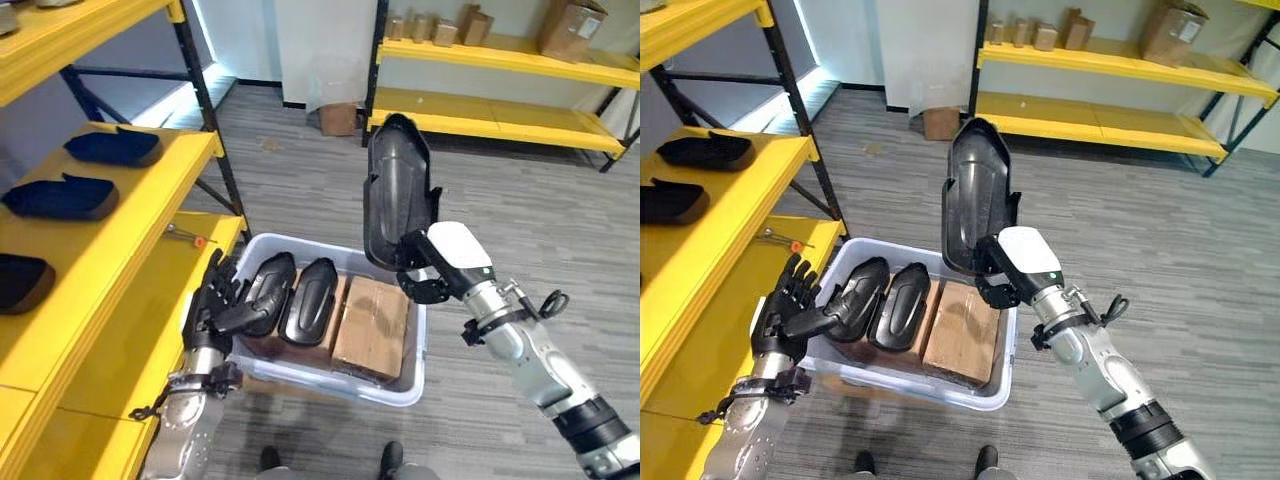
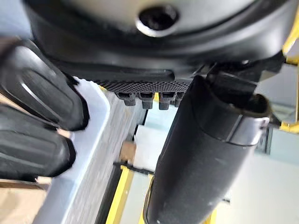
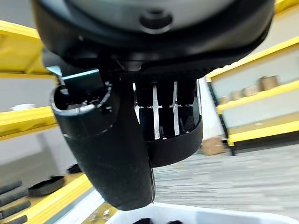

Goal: Move parts from the plastic box to the shelf.

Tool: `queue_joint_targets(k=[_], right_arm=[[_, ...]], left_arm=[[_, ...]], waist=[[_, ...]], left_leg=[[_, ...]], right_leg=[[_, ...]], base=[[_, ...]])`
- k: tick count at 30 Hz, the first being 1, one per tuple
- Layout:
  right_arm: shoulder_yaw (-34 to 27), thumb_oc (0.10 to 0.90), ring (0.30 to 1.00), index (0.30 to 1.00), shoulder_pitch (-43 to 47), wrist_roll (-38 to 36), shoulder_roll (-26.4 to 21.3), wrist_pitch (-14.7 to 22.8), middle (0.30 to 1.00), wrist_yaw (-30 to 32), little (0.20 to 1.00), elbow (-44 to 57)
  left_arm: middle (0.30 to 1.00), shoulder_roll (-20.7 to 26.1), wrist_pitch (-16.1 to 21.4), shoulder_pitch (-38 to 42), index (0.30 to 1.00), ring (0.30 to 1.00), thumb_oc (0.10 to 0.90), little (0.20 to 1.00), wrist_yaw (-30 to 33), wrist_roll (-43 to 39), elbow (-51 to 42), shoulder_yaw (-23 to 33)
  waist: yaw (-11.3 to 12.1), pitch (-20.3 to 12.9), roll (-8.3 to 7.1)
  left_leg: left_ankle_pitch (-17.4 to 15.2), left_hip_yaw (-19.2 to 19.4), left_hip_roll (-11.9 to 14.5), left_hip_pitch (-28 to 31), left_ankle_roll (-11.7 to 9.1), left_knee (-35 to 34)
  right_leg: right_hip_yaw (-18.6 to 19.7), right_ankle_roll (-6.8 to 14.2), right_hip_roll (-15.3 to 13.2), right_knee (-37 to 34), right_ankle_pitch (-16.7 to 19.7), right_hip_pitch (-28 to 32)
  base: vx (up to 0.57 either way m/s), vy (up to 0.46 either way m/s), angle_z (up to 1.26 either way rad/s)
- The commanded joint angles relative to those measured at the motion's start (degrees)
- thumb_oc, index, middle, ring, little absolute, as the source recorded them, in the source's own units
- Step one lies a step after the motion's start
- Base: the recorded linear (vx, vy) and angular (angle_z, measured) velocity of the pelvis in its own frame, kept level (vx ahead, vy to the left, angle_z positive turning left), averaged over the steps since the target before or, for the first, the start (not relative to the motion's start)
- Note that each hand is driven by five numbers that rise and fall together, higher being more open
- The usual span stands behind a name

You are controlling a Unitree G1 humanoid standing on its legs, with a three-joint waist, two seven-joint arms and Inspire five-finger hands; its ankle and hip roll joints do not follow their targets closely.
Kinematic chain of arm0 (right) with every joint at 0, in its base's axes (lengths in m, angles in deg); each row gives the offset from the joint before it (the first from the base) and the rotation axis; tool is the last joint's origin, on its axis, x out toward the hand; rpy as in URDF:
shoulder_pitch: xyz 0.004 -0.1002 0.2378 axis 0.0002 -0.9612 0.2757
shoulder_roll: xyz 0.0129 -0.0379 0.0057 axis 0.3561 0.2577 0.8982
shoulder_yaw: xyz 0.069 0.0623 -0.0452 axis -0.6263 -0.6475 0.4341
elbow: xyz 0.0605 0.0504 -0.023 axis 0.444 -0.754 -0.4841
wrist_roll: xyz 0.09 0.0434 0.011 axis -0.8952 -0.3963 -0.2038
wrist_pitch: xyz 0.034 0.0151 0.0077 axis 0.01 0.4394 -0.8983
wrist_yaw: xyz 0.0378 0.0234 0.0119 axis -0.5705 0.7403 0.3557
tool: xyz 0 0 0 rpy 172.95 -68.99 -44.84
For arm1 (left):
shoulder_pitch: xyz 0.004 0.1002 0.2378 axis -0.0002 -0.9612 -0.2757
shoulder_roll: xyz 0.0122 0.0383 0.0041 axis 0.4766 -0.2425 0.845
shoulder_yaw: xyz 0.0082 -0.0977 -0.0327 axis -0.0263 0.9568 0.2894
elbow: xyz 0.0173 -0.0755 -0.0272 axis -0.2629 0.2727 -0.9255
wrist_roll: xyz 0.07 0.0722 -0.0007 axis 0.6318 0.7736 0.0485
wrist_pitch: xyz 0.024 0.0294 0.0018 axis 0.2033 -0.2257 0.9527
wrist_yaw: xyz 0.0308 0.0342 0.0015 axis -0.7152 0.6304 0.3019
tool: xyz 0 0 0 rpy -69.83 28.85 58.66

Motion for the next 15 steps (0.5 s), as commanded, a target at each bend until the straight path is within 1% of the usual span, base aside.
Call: queue_joint_targets(k=[1,2,3,4,5,6,7,8,9,10,11,12,13,14,15], right_arm=[[-2.8,0.4,0.3,0.3,10.2,-3.5,-1.1,4.8,0.3,5.4,0.3,8.0],[-2.9,0.4,0.3,0.3,10.6,-3.0,-2.3,4.7,0.3,6.0,0.3,8.2],[-2.9,0.4,0.3,0.3,10.6,-2.9,-2.3,4.7,0.3,6.0,0.3,8.2],[-3.1,0.4,0.3,0.3,10.4,-3.0,-2.6,4.6,0.3,6.3,0.3,8.4],[-3.8,0.4,0.3,0.3,9.9,-2.8,-3.0,4.4,0.3,7.1,0.3,9.0],[-3.9,0.4,0.3,0.3,9.9,-2.8,-3.1,4.4,0.3,7.1,0.3,9.0],[-3.8,0.4,0.3,0.3,9.9,-2.6,-3.2,4.2,0.3,7.5,0.3,9.2],[-3.9,0.4,0.3,0.3,9.6,-2.8,-3.2,4.2,0.3,7.7,0.3,9.1],[-4.3,0.4,0.3,0.3,9.5,-2.6,-3.6,4.2,0.3,8.2,0.3,9.5],[-4.4,0.4,0.3,0.3,9.2,-2.3,-4.0,3.9,0.3,8.4,0.3,9.5],[-4.6,0.4,0.3,0.3,8.9,-2.4,-4.3,3.7,0.3,8.4,0.3,9.4],[-6.1,0.4,0.3,0.3,7.2,-2.7,-4.9,3.5,0.3,8.5,0.3,10.0],[-6.3,0.4,0.3,0.3,6.9,-2.7,-5.0,3.5,0.3,8.5,0.3,10.2],[-7.0,0.4,0.3,0.3,6.3,-2.8,-5.2,3.6,0.3,8.3,0.3,10.8],[-8.2,0.4,0.3,0.3,5.2,-2.7,-5.3,3.7,0.3,8.3,0.3,11.1]], left_arm=[[1.0,1.5,5.4,2.3,1.0,1.0,0.9,1.0,-0.5,1.1,-5.1,2.3],[1.0,1.2,5.2,2.6,1.0,1.0,0.9,1.0,-0.3,0.3,-5.2,1.8],[1.0,1.2,5.2,2.6,1.0,1.0,0.9,1.0,-0.3,0.3,-5.2,1.8],[1.0,1.1,5.0,2.8,1.0,1.0,0.9,1.0,-0.4,0.0,-5.3,1.5],[1.0,1.2,5.0,3.3,1.0,1.0,0.9,1.0,-0.3,-0.3,-5.1,0.7],[1.0,1.2,5.0,3.3,1.0,1.0,0.9,1.0,-0.2,-0.3,-5.0,0.7],[1.0,1.3,5.0,3.5,1.0,1.0,0.9,1.0,-0.2,-0.7,-5.0,0.4],[1.0,1.3,5.1,3.7,1.0,1.0,0.9,1.0,-0.2,-0.8,-5.0,0.1],[1.0,1.4,5.3,4.3,1.0,1.0,0.9,1.0,0.3,-1.3,-5.0,0.0],[1.0,1.6,5.3,5.1,1.0,1.0,0.9,1.0,0.4,-1.9,-4.7,-0.6],[1.0,1.8,5.4,5.9,1.0,1.0,0.9,1.0,0.3,-2.4,-4.6,-1.2],[1.0,2.3,5.3,6.8,1.0,1.0,0.9,1.0,-0.1,-2.8,-4.7,-1.8],[1.0,2.3,5.3,6.8,1.0,1.0,0.9,1.0,-0.2,-2.8,-4.6,-2.0],[1.0,2.1,5.3,6.7,1.0,1.0,0.9,1.0,-0.5,-3.1,-4.7,-2.3],[1.0,1.9,5.3,6.4,1.0,1.0,0.9,1.0,-0.9,-3.2,-4.6,-2.0]], waist=[[2.6,-1.9,-0.25],[2.3,-0.7,0.1],[2.3,-0.7,0.21],[2.0,-0.5,0.07],[1.2,-0.5,-0.43],[1.3,-0.4,-0.4],[1.0,-0.6,-0.74],[1.0,-0.8,-0.72],[0.6,-1.1,-1.0],[0.4,-1.4,-1.04],[0.2,-1.7,-1.09],[-0.5,-2.6,-0.58],[-0.7,-2.7,-0.65],[-0.9,-3.2,-0.43],[-1.0,-3.7,-0.6]], left_leg=[[12.2,-1.9,7.2,-7.6,-4.4,3.9],[15.6,1.0,9.2,-10.1,-4.4,6.1],[15.9,0.9,9.2,-10.3,-4.3,6.0],[15.9,3.8,10.2,-10.3,-3.6,6.7],[15.2,8.9,13.2,-9.5,-3.5,9.4],[15.0,8.9,13.2,-9.5,-3.5,9.7],[13.3,9.2,14.3,-8.2,-4.5,11.2],[12.4,9.3,14.5,-7.5,-4.4,11.6],[12.3,11.7,16.1,-6.5,-4.6,13.9],[11.1,12.5,16.8,-5.8,-4.6,15.0],[10.5,13.2,17.1,-5.1,-4.6,15.7],[8.3,12.8,16.5,-3.4,-4.8,14.4],[8.4,12.7,16.1,-3.3,-4.7,13.9],[5.2,12.8,14.0,-2.8,-3.7,10.3],[2.7,13.0,12.1,-3.0,-2.9,8.5]], right_leg=[[-1.7,2.1,-2.0,7.3,-8.6,1.2],[-5.0,1.1,-1.7,7.7,-9.3,1.8],[-5.1,1.0,-1.6,7.5,-9.0,1.7],[-6.4,0.6,-1.7,7.6,-8.8,1.7],[-8.5,0.0,-2.2,8.1,-9.1,1.7],[-8.5,0.0,-2.1,8.3,-9.2,1.7],[-8.2,0.2,-2.4,8.8,-10.4,1.9],[-9.0,0.2,-2.9,9.1,-10.4,2.0],[-10.6,-0.2,-3.5,9.4,-10.1,1.8],[-12.0,-0.3,-4.2,9.8,-10.1,1.9],[-13.2,-0.3,-4.9,10.2,-10.0,1.9],[-15.3,0.5,-6.7,11.0,-9.4,1.7],[-15.6,0.7,-7.0,11.1,-9.4,1.9],[-16.2,1.6,-8.3,11.2,-8.6,2.0],[-16.3,2.5,-9.7,11.2,-7.4,2.0]], base=[[-0.19,-0.199,0.51],[-0.16,-0.144,0.59],[-0.15,-0.116,0.96],[-0.11,-0.085,1.16],[-0.09,-0.088,1.07],[-0.04,-0.084,0.86],[0.0,-0.006,0.62],[-0.05,-0.006,0.72],[-0.09,0.039,0.61],[-0.1,0.052,0.69],[-0.08,0.185,1.26],[-0.04,0.17,1.3],[-0.02,0.224,1.34],[0.03,0.176,1.09],[0.07,0.253,1.29]])
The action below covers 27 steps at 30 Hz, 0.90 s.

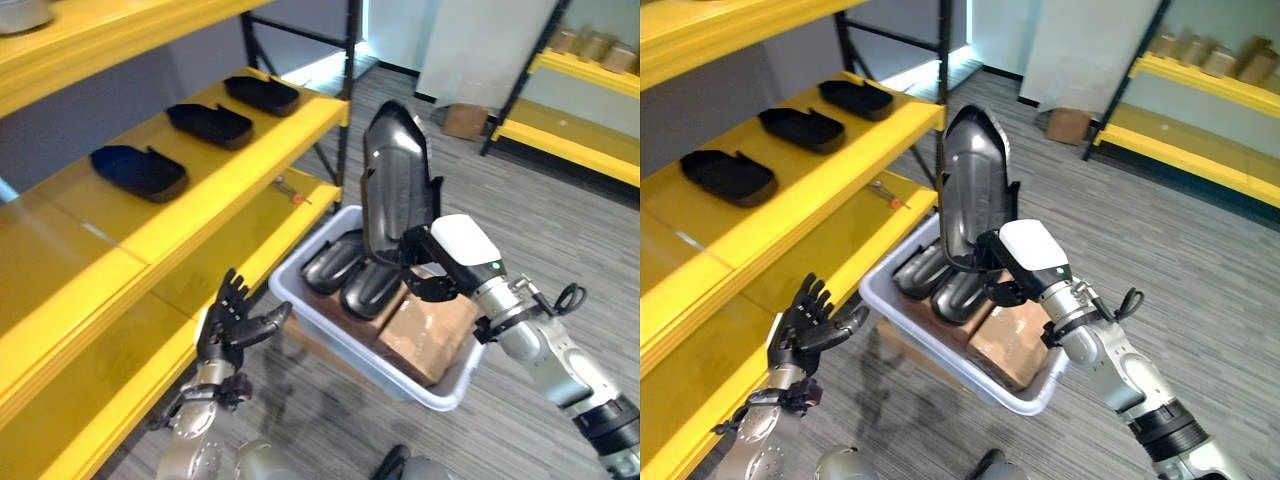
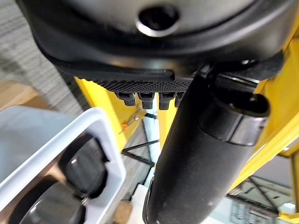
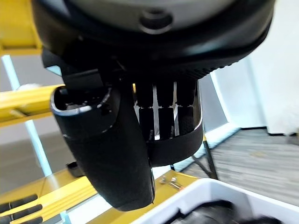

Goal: Move parts from the plastic box to the shelf.

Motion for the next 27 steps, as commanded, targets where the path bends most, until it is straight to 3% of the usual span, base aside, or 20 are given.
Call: queue_joint_targets(k=[1,4,7,14,20,23,27], right_arm=[[-5.4,0.4,0.3,0.3,7.1,-1.7,0.5,3.0,0.3,5.8,0.3,7.2],[-6.4,0.4,0.3,0.3,5.6,-2.5,1.1,3.4,0.3,5.0,0.3,7.9],[-5.3,0.4,0.3,0.3,6.1,-2.2,2.4,3.4,0.3,3.7,0.3,7.3],[-3.4,0.4,0.3,0.3,7.1,-1.3,3.3,3.3,0.3,2.0,0.3,6.3],[-0.2,0.4,0.3,0.3,11.2,-1.3,3.9,3.0,0.3,1.3,0.3,4.3],[2.4,0.4,0.3,0.3,14.6,0.0,5.4,2.2,0.3,0.7,0.3,2.4],[3.2,0.4,0.3,0.3,15.2,0.9,6.3,1.6,0.3,0.5,0.3,1.6]], left_arm=[[1.0,3.1,5.6,2.0,1.0,1.0,0.9,1.0,-1.4,-1.1,-6.9,3.2],[1.0,4.6,5.5,1.6,1.0,1.0,0.9,1.0,-2.1,-0.2,-7.5,3.9],[1.0,5.8,5.9,-0.1,1.0,1.0,0.9,1.0,-1.9,1.0,-8.0,6.6],[1.0,5.6,5.9,-2.1,1.0,1.0,0.9,1.0,-2.2,1.4,-8.9,8.2],[1.0,5.9,6.2,-3.0,1.0,1.0,0.9,1.0,-2.4,2.0,-10.5,8.6],[1.0,5.9,6.4,-3.6,1.0,1.0,0.9,1.0,-1.7,2.3,-10.4,9.9],[1.0,6.5,6.6,-3.3,1.0,1.0,0.9,1.0,-0.8,2.7,-11.2,10.5]], waist=[[1.8,-7.3,-0.65],[2.7,-7.1,-1.73],[5.2,-7.1,-3.16],[8.0,-7.1,-4.85],[10.4,-7.0,-5.71],[12.2,-6.3,-6.34],[12.4,-5.3,-6.42]], left_leg=[[7.1,-2.0,1.8,2.3,-0.3,-9.0],[5.9,-3.3,-0.6,0.7,0.2,-7.4],[4.6,-4.6,-4.8,0.0,1.7,-8.4],[3.9,-6.7,-9.2,-2.0,3.1,-9.9],[2.3,-8.3,-12.3,-4.0,4.5,-9.0],[-0.9,-7.9,-15.7,-4.3,7.2,-7.2],[-2.6,-8.4,-18.4,-4.5,9.0,-6.3]], right_leg=[[4.2,3.0,0.5,-1.4,-1.4,0.9],[2.9,4.6,-2.7,-1.3,1.0,2.6],[0.4,6.7,-5.8,-2.2,3.9,4.7],[-3.6,9.4,-8.4,-4.6,8.9,7.1],[-5.3,10.2,-9.5,-6.6,12.1,8.1],[-6.0,10.6,-12.4,-4.2,15.2,8.2],[-5.6,10.9,-15.4,-0.1,18.8,8.2]], base=[[0.11,0.237,1.11],[0.09,0.205,0.78],[0.05,0.217,0.74],[0.02,0.096,0.3],[0.04,0.084,0.29],[0.1,0.203,0.2],[0.08,0.165,0.24]])
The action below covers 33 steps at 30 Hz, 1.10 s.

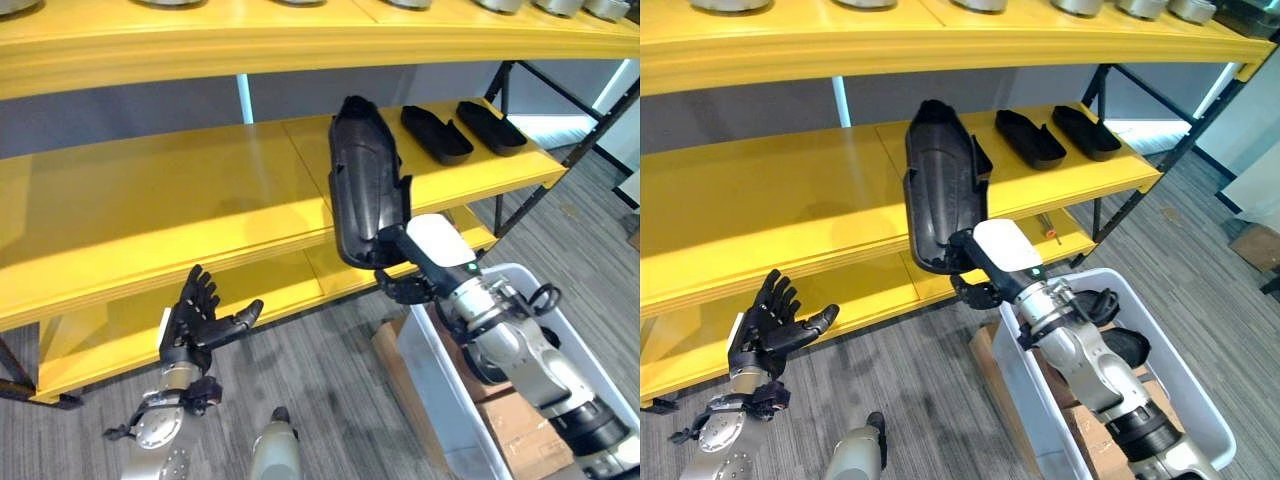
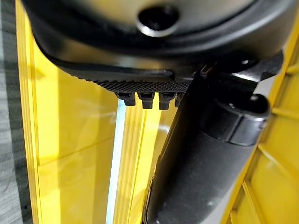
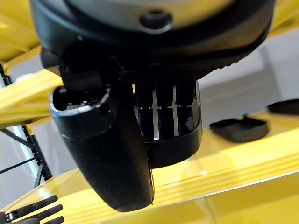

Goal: Move parts from the plastic box to the shelf.

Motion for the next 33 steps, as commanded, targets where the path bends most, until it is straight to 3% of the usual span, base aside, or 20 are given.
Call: queue_joint_targets(k=[1,4,6,7,8,10,13,16,18,19,23,33], right_arm=[[-4.8,0.4,0.3,0.3,9.9,1.0,-2.2,1.1,0.3,3.8,0.3,3.2],[-4.5,0.4,0.3,0.3,9.5,1.1,-1.5,1.1,0.3,3.1,0.3,3.4],[-4.4,0.4,0.3,0.3,9.0,1.1,-1.4,1.0,0.3,3.0,0.3,3.1],[-4.5,0.4,0.3,0.3,8.7,0.8,-1.9,1.2,0.3,2.5,0.3,3.0],[-4.4,0.4,0.3,0.3,8.9,0.5,-2.1,1.2,0.3,2.4,0.3,2.9],[-4.2,0.4,0.3,0.3,9.5,0.0,-2.0,1.4,0.3,2.7,0.3,2.5],[-3.4,0.4,0.3,0.3,11.1,0.5,-3.0,1.2,0.3,2.7,0.3,2.1],[-4.6,0.4,0.3,0.3,9.7,1.0,-3.7,0.9,0.3,2.5,0.3,2.8],[-6.2,0.4,0.3,0.3,7.9,0.6,-4.0,1.1,0.3,2.3,0.3,3.1],[-6.3,0.4,0.3,0.3,7.8,0.2,-4.2,1.3,0.3,2.2,0.3,3.1],[-6.1,0.4,0.3,0.3,9.6,-1.3,-6.0,1.8,0.3,1.9,0.3,2.0],[-2.4,0.4,0.3,0.3,16.9,-3.0,-9.2,1.4,0.3,2.0,0.3,-1.4]], left_arm=[[1.0,2.2,6.5,4.0,1.0,1.0,0.9,1.0,-0.2,3.3,-9.1,2.6],[1.0,2.6,6.4,4.3,1.0,1.0,0.9,1.0,0.3,3.4,-8.9,2.1],[1.0,3.0,6.4,4.4,1.0,1.0,0.9,1.0,0.8,4.1,-8.6,1.9],[1.0,2.9,6.5,5.0,1.0,1.0,0.9,1.0,0.9,4.4,-7.5,0.9],[1.0,2.7,6.6,5.1,1.0,1.0,0.9,1.0,0.8,4.6,-7.4,0.7],[1.0,2.1,6.4,5.2,1.0,1.0,0.9,1.0,0.2,5.2,-7.3,0.6],[1.0,1.5,6.3,7.5,1.0,1.0,0.9,1.0,0.1,4.9,-5.6,-0.7],[1.0,1.3,6.2,8.1,1.0,1.0,0.9,1.0,-0.6,5.2,-4.5,-1.5],[1.0,1.1,6.0,8.2,1.0,1.0,0.9,1.0,-1.4,5.0,-4.5,-1.8],[1.0,0.8,6.0,8.0,1.0,1.0,0.9,1.0,-1.9,4.8,-4.8,-2.1],[1.0,1.0,5.7,6.4,1.0,1.0,0.9,1.0,-2.7,4.2,-5.5,-1.7],[1.0,2.5,6.0,6.9,1.0,1.0,0.9,1.0,-2.4,2.0,-6.8,-2.8]], waist=[[0.7,-1.4,2.39],[-0.8,-0.9,3.29],[-1.4,-0.4,3.52],[-3.8,0.8,4.52],[-3.8,1.2,4.92],[-3.4,2.1,5.08],[-6.1,3.6,5.39],[-7.4,3.4,5.18],[-7.4,2.4,4.22],[-7.4,1.9,4.2],[-7.4,1.0,4.87],[-5.9,2.3,4.83]], left_leg=[[0.0,-0.5,0.5,9.2,-0.2,-10.0],[-0.5,-2.5,-2.3,11.1,1.8,-11.9],[-0.8,-3.5,-3.7,12.6,3.0,-13.7],[0.9,-4.9,-4.3,14.5,3.7,-16.2],[1.1,-5.0,-4.5,15.4,3.6,-16.8],[0.5,-5.5,-5.4,16.9,3.3,-17.6],[-0.8,-9.4,-4.5,17.6,0.3,-16.8],[-1.7,-11.5,-4.1,17.7,-1.0,-16.0],[-2.2,-12.4,-4.5,17.1,-1.6,-15.3],[-2.3,-12.9,-4.6,17.0,-1.9,-15.1],[-2.5,-13.5,-1.7,16.3,-3.5,-13.9],[-0.6,-15.1,2.1,15.1,-5.1,-16.1]], right_leg=[[1.1,4.8,-1.4,5.9,7.8,1.7],[6.6,4.8,-1.3,12.0,8.2,-0.7],[13.9,4.3,1.1,15.3,6.0,-5.0],[22.0,1.0,8.0,13.7,0.4,-12.8],[22.6,0.5,9.0,12.6,-0.4,-15.1],[21.1,0.8,7.7,8.7,0.8,-16.5],[27.6,2.9,8.4,-4.9,4.8,-20.4],[31.6,3.6,9.1,-8.2,5.9,-20.4],[30.1,3.4,9.8,-10.0,5.2,-18.3],[28.8,3.4,9.8,-10.5,5.9,-17.5],[24.9,2.8,11.4,-9.5,3.1,-15.6],[23.0,1.7,13.3,-4.8,-0.9,-17.1]], base=[[0.1,0.157,0.47],[0.15,0.231,0.55],[0.11,0.193,0.53],[0.08,0.16,0.33],[0.08,0.126,0.03],[0.1,-0.076,0.19],[0.15,-0.251,0.44],[0.11,-0.13,1.07],[0.16,-0.169,0.81],[0.2,-0.224,0.46],[0.12,-0.158,0.52],[0.05,-0.101,0.06]])
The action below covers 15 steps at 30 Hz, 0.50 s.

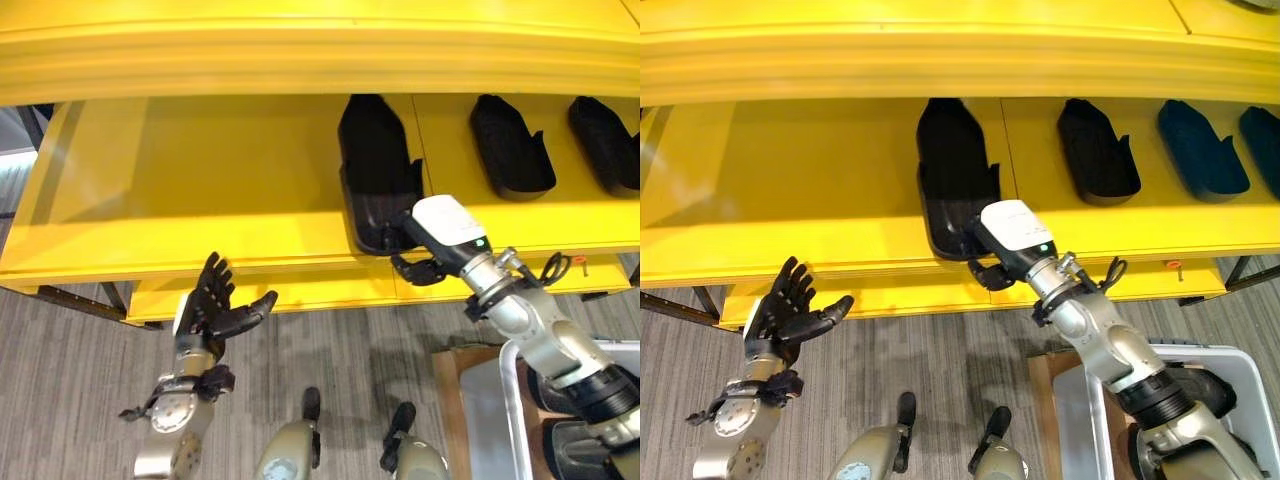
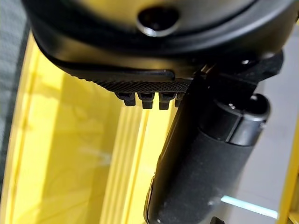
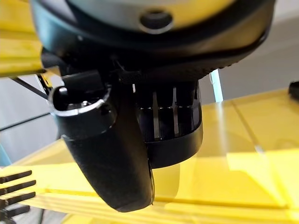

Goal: Move parts from the plastic box to the shelf.

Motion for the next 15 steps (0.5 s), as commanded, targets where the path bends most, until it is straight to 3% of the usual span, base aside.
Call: queue_joint_targets(k=[1,8,10,12,13,15], right_arm=[[-1.2,0.4,0.3,0.3,8.1,-3.4,-0.4,2.5,0.3,5.0,0.3,3.1],[1.6,0.4,0.3,0.3,14.4,-4.3,-3.2,1.8,0.3,5.7,0.3,-0.3],[2.1,0.4,0.3,0.3,16.5,-4.8,-4.1,1.2,0.3,6.7,0.3,-1.8],[3.2,0.4,0.3,0.3,18.9,-4.5,-4.8,0.5,0.3,7.6,0.3,-3.1],[3.7,0.4,0.3,0.3,20.0,-4.3,-5.0,0.1,0.3,8.0,0.3,-3.6],[3.3,0.4,0.3,0.3,20.5,-4.2,-7.2,-1.1,0.3,8.9,0.3,-5.2]], left_arm=[[1.0,3.4,5.7,0.5,1.0,1.0,0.9,1.0,-0.8,-0.1,-8.1,0.5],[1.0,4.8,5.9,1.4,1.0,1.0,0.9,1.0,-0.2,-0.4,-8.8,0.6],[1.0,4.8,6.1,2.3,1.0,1.0,0.9,1.0,0.0,-1.1,-8.9,0.0],[1.0,4.9,6.1,2.8,1.0,1.0,0.9,1.0,0.1,-1.9,-9.4,-0.1],[1.0,5.2,6.1,3.1,1.0,1.0,0.9,1.0,0.2,-2.2,-9.6,-0.2],[1.0,5.9,5.9,2.6,1.0,1.0,0.9,1.0,0.1,-2.6,-10.4,0.7]], waist=[[1.4,-6.4,-0.49],[2.6,-4.6,0.03],[2.1,-2.9,-0.12],[2.7,-1.4,0.19],[3.4,-0.6,0.43],[3.8,-0.4,0.52]], left_leg=[[-6.0,-2.2,8.0,3.5,-5.7,1.4],[-4.2,-3.5,9.4,0.8,-6.7,0.9],[-5.3,0.7,11.9,-4.3,-8.1,9.7],[-1.9,4.1,15.2,-7.6,-8.8,15.9],[-0.1,3.4,16.0,-8.6,-9.2,15.8],[6.2,4.1,22.2,-9.8,-10.5,4.6]], right_leg=[[0.2,4.5,-4.9,6.3,2.3,-6.2],[-1.5,3.7,-4.4,8.5,0.6,-7.9],[-2.5,1.9,-3.5,8.8,-2.2,-7.3],[-4.1,0.5,-2.1,7.8,-3.6,-5.8],[-4.3,0.3,-1.2,7.6,-4.0,-5.6],[-4.8,2.4,-1.1,7.5,-5.1,-4.3]], base=[[0.02,-0.055,0.12],[-0.01,-0.099,0.2],[-0.04,-0.193,0.39],[-0.05,-0.119,0.56],[-0.02,-0.067,0.41],[0.15,0.099,0.14]])
